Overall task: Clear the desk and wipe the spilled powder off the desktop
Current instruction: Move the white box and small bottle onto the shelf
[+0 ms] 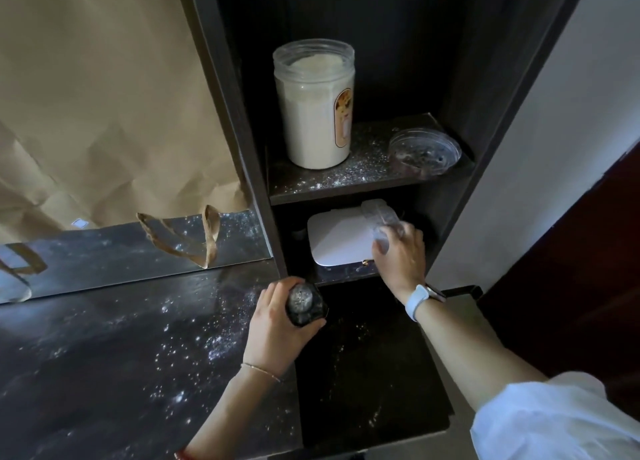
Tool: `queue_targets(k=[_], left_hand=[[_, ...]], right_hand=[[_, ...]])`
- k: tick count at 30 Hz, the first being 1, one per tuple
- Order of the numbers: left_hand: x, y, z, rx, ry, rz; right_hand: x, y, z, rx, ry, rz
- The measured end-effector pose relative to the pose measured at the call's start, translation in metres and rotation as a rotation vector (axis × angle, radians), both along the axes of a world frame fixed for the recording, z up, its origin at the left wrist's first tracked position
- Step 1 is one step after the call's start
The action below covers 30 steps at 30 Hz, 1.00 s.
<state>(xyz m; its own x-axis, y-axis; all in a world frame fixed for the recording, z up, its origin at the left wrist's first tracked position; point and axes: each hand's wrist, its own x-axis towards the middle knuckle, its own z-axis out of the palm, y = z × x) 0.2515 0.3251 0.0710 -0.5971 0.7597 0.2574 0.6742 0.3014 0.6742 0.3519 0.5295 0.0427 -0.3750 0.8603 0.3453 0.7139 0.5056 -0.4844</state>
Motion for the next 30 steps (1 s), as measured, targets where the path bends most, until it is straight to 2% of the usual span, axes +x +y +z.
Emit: queue_targets(k=[5, 10, 17, 21, 26, 28, 30], left_hand=[[0.007, 0.029, 0.003, -0.017, -0.035, -0.020], [-0.001, 0.073, 0.009, -0.047, -0.053, 0.029], [-0.005, 0.142, 0.004, -0.161, -0.102, 0.047], [-0.018, 0.160, -0.004, -0.199, -0.138, 0.005], [-0.024, 0.161, -0.001, -0.299, -0.050, -0.027], [-0.016, 0.149, 0.004, -0.313, 0.027, -0.030], [-0.004, 0.124, 0.003, -0.248, 0.163, -0.047]], right_hand=[[0.007, 0.000, 0.007, -0.047, -0.023, 0.066], [0.032, -0.005, 0.000, 0.033, 0.059, 0.200], [0.043, -0.020, -0.010, 0.086, -0.160, 0.253], [0.043, -0.022, -0.014, 0.080, -0.214, 0.247], [0.043, -0.021, -0.014, 0.060, -0.257, 0.271], [0.044, -0.025, -0.014, 0.057, -0.222, 0.279], [0.047, -0.034, -0.011, 0.043, -0.126, 0.288]])
